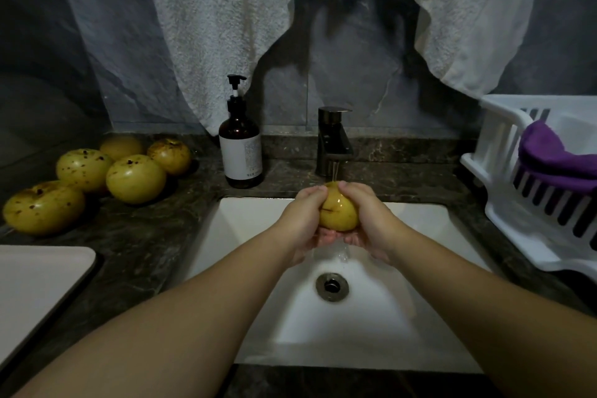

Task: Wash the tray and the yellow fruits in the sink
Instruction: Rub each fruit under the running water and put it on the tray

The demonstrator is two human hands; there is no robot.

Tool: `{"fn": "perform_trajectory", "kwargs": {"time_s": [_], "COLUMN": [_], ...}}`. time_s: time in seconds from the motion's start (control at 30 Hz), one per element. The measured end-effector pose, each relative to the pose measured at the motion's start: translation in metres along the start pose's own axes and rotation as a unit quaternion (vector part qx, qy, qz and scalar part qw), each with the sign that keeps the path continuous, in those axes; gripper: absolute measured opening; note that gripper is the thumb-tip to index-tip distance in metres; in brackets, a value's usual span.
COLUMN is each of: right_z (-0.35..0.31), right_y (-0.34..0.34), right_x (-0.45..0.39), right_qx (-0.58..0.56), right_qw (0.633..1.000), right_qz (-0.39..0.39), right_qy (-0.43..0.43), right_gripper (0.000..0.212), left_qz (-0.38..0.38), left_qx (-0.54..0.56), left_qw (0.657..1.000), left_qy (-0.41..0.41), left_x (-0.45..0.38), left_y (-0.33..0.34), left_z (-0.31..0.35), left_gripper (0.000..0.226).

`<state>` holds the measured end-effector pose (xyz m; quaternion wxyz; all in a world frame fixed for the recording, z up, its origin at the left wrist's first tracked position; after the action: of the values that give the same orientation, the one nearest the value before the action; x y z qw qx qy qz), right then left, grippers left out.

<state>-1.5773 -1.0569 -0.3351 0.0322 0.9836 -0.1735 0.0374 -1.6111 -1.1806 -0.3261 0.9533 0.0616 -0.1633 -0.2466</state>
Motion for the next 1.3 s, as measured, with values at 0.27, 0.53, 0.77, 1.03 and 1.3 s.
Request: {"fn": "perform_trajectory", "kwargs": {"time_s": [0.27, 0.53, 0.77, 1.03, 1.3], "right_z": [0.004, -0.003, -0.006, -0.017, -0.020], "right_y": [-0.001, -0.003, 0.003, 0.010, 0.012], "right_x": [0.001, -0.003, 0.000, 0.007, -0.001], "right_qx": [-0.022, 0.058, 0.079, 0.123, 0.223], "right_qw": [0.998, 0.998, 0.997, 0.988, 0.973], "right_qz": [-0.035, 0.000, 0.008, -0.007, 0.054], "right_qy": [0.039, 0.028, 0.008, -0.089, -0.032], "right_gripper": [0.043, 0.050, 0.048, 0.043, 0.062], "left_qz": [0.008, 0.001, 0.013, 0.004, 0.006], "left_qx": [0.008, -0.031, 0.001, -0.023, -0.038], "left_qw": [1.000, 0.999, 1.000, 0.998, 0.999], "left_qy": [-0.023, 0.008, 0.013, -0.055, -0.015], "left_x": [-0.002, 0.000, -0.003, -0.003, -0.009], "left_y": [-0.006, -0.003, -0.001, -0.007, -0.006], "left_z": [-0.003, 0.000, 0.000, -0.006, -0.007], "left_gripper": [0.021, 0.035, 0.038, 0.068, 0.068]}}
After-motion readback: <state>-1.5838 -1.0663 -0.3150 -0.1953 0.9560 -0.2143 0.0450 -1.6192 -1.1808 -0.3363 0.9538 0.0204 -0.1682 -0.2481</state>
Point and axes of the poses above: each hand's wrist, its own x-axis away from the middle knuckle, its own y-axis out of the palm, z = x × y, the point moved 5 cm from there along -x, towards the middle knuckle, and after that the axes turned 4 degrees about -y, right-handed, at the moved point
